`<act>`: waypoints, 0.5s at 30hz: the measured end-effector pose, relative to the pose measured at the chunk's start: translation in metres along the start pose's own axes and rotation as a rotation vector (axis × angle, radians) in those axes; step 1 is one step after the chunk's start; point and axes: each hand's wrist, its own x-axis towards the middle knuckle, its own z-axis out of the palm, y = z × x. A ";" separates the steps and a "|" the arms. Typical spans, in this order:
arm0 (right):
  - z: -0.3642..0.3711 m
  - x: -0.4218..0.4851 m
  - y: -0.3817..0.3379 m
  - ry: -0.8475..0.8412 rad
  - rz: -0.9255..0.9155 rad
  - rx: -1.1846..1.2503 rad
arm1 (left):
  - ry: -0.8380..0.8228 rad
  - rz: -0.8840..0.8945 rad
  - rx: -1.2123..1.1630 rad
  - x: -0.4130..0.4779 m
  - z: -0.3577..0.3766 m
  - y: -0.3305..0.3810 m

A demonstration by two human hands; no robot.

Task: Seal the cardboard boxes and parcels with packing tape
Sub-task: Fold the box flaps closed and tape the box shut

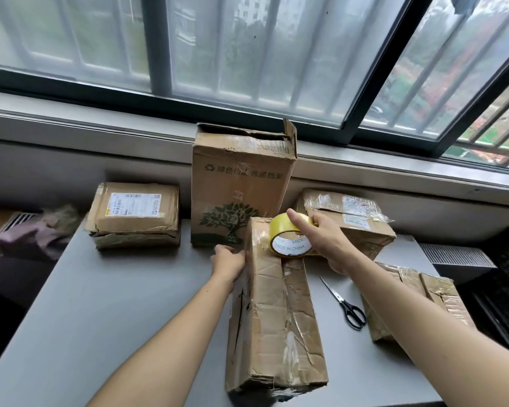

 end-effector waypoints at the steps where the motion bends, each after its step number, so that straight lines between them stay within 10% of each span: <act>1: 0.001 0.001 -0.001 -0.018 -0.001 -0.005 | 0.020 0.022 0.009 -0.002 -0.003 0.006; 15: -0.003 0.025 0.013 -0.120 0.014 0.070 | -0.260 0.199 0.241 -0.047 0.008 0.060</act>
